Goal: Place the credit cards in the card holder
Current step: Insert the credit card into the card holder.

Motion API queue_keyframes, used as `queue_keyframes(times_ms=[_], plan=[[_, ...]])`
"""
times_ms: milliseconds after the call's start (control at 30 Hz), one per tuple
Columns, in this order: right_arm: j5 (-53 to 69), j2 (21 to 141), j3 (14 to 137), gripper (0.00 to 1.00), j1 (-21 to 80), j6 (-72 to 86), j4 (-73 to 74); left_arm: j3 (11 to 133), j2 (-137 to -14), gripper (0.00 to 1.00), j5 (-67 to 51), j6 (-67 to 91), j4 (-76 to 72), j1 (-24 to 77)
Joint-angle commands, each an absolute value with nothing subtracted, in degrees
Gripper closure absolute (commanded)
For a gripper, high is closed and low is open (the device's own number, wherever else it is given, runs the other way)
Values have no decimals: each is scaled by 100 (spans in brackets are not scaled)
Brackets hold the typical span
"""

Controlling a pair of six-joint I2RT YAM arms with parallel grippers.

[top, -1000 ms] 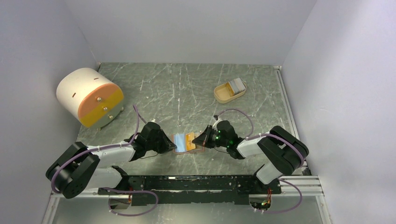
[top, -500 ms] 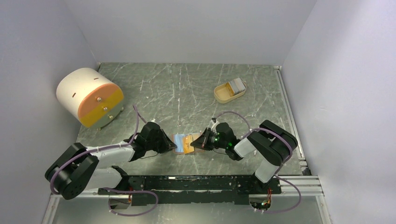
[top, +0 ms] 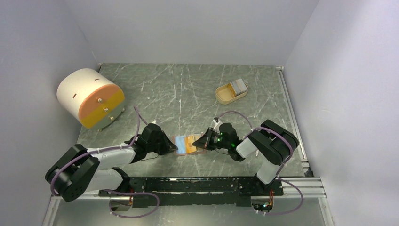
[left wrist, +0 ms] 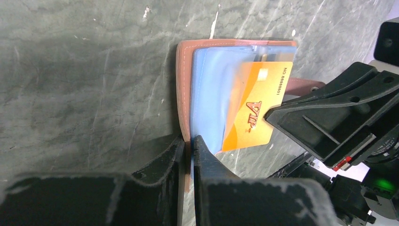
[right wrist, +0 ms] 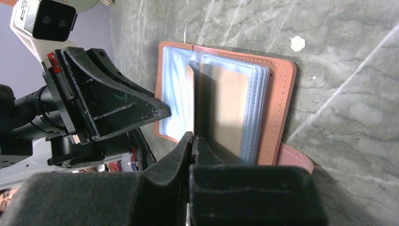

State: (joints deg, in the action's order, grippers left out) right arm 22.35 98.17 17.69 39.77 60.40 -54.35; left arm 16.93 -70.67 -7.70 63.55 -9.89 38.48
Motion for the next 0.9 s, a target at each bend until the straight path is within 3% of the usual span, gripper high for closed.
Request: queue_keyframes(times_ms=[0, 867], plan=[[2260, 9951, 1803, 100, 3899, 5833, -5395, 1766, -7204, 88, -905, 6209, -1043, 3880], [2405, 10474, 1947, 100, 3675, 5904, -5870, 1723, -7147, 84, -977, 6110, -1198, 3880]])
